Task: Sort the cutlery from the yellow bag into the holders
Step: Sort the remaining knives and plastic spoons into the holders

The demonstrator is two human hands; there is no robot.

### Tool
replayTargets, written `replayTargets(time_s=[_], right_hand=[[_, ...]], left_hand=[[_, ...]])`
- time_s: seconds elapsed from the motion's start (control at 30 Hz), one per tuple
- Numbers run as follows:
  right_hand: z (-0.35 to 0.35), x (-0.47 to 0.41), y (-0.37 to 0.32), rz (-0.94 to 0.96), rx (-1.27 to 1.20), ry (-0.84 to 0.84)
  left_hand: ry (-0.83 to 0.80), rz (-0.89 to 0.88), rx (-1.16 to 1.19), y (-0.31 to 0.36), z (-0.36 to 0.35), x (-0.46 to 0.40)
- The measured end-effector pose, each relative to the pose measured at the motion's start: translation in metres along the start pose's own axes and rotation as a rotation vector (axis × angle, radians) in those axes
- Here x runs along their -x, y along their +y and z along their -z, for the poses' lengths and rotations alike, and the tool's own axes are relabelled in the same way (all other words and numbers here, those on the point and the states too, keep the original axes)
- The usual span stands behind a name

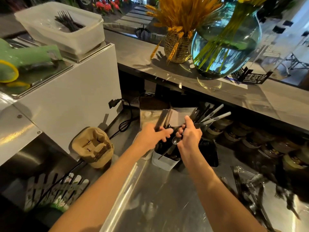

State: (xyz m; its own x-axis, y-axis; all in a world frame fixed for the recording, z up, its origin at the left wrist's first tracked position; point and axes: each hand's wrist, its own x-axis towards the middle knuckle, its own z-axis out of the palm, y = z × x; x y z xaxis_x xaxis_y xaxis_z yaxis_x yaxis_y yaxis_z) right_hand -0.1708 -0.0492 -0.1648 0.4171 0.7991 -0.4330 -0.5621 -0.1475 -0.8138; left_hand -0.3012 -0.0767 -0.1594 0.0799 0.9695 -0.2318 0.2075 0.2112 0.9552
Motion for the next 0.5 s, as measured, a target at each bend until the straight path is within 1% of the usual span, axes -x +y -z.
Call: replayTargets(time_s=[0.07, 0.17, 0.3, 0.4, 0.5], right_hand=[[0.002, 0.001, 0.001, 0.023, -0.038, 0.017], [0.006, 0.0, 0.002, 0.036, -0.113, 0.005], [0.012, 0.003, 0.006, 0.02, -0.193, -0.076], [0.015, 0.002, 0.008, 0.015, -0.229, -0.124], [0.016, 0.002, 0.007, -0.042, -0.292, -0.14]], left_hand=[[-0.074, 0.048, -0.084, 0.005, -0.006, 0.007], [-0.085, 0.112, -0.17, 0.008, -0.01, 0.012], [-0.028, 0.125, -0.151, 0.006, -0.014, 0.012], [-0.038, 0.112, -0.153, 0.005, -0.015, 0.01], [-0.058, 0.168, -0.035, 0.003, -0.008, 0.006]])
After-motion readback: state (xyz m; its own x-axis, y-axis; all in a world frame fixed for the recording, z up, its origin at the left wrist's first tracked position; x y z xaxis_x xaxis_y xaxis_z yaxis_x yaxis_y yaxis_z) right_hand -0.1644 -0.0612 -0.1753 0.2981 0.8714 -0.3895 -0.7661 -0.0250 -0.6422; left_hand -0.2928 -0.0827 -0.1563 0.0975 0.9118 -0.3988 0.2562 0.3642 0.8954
